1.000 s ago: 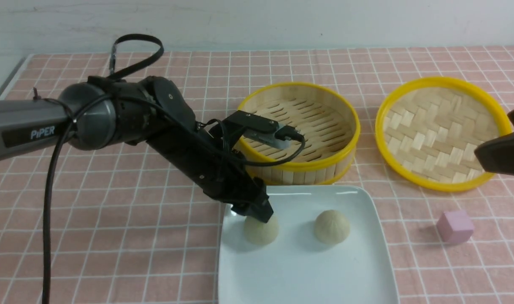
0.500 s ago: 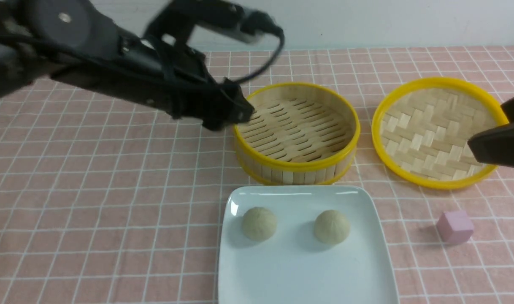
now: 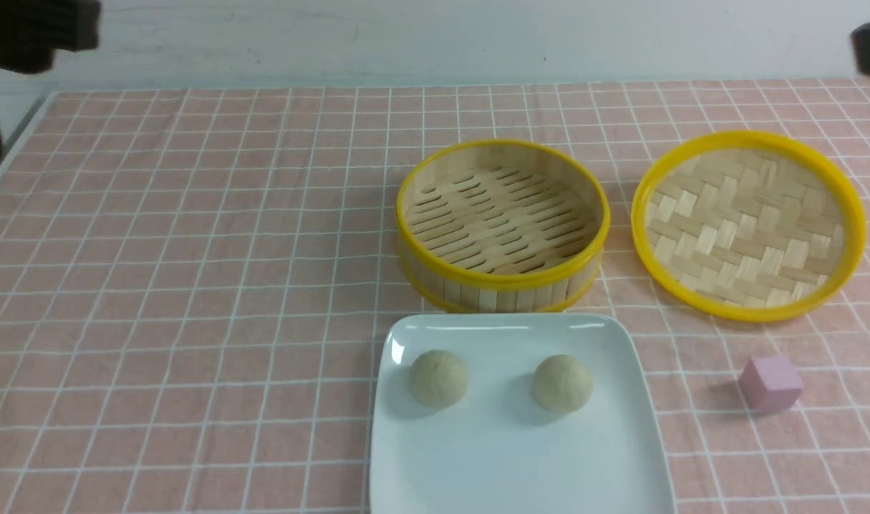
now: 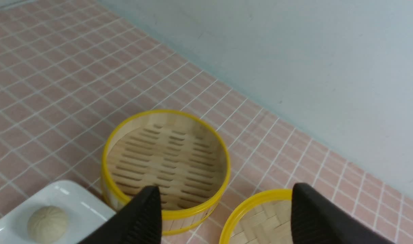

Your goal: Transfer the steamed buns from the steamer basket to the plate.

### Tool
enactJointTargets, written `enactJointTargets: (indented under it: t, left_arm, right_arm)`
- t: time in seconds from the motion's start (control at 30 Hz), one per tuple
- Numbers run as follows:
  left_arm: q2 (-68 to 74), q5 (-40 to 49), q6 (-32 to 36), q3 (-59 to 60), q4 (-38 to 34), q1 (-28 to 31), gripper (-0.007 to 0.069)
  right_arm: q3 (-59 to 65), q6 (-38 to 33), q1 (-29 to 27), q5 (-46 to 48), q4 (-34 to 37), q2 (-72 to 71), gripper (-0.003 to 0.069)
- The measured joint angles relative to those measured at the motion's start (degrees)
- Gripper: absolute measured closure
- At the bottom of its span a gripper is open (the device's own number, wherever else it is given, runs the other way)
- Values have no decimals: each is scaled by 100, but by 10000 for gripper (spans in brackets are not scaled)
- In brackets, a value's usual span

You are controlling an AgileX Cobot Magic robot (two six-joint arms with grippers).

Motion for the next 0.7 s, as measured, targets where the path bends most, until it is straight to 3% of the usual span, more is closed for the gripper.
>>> enactJointTargets:
  t: [0.17, 0.47, 0.67, 0.7]
  left_arm:
    - [-216, 49, -76, 0, 37, 0, 104]
    - [-216, -59, -87, 0, 37, 0, 104]
    - [-211, -131, -109, 0, 37, 0, 104]
    - [-211, -131, -122, 0, 37, 0, 104]
  right_arm:
    - [0, 664, 0, 495, -499, -1045, 155]
    - [283, 842, 0, 1700, -344, -2505, 155]
    - [2047, 842, 0, 1394, 151, -3586, 155]
    - [2710, 842, 0, 860, 357, -3887, 155]
